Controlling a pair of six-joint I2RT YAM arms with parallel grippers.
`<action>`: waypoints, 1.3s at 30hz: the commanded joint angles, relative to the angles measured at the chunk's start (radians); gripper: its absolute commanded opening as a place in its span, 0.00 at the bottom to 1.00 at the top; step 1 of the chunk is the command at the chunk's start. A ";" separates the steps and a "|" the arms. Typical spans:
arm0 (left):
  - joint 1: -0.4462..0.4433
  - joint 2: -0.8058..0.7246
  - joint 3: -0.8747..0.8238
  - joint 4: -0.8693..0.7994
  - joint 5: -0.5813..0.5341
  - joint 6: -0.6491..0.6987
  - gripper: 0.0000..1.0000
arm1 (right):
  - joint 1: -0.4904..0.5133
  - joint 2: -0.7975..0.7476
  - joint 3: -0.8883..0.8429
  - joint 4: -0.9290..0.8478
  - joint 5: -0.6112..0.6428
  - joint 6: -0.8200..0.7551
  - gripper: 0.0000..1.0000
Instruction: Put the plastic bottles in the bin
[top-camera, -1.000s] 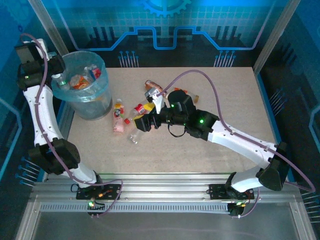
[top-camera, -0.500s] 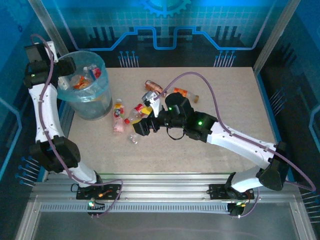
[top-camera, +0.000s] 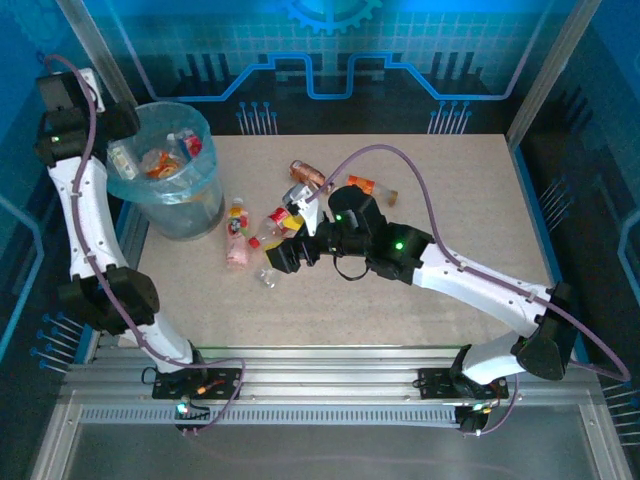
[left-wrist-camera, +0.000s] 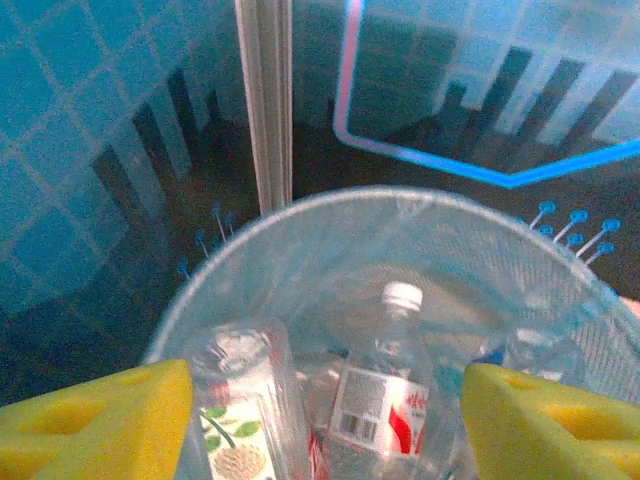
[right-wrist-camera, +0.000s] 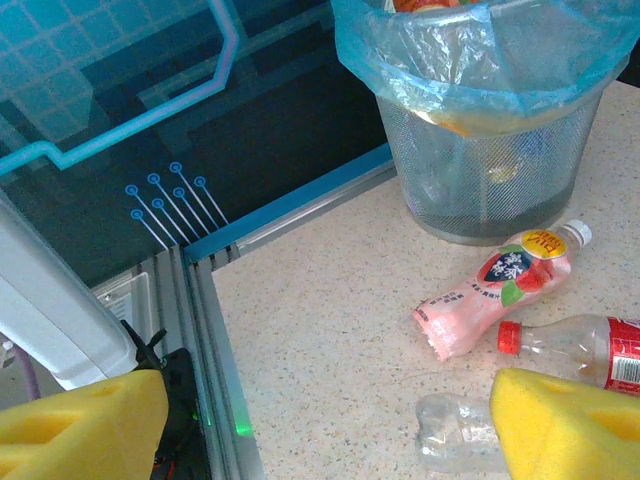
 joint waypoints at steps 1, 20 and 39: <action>0.036 0.068 0.083 -0.097 0.009 -0.065 0.72 | 0.017 0.005 0.027 -0.001 0.010 -0.011 0.85; 0.048 0.157 0.038 -0.196 0.100 -0.067 0.69 | 0.024 0.023 0.040 -0.024 -0.002 -0.056 0.84; -0.072 -0.089 0.087 -0.143 0.042 -0.079 0.69 | -0.020 0.005 0.085 -0.161 0.310 0.037 0.84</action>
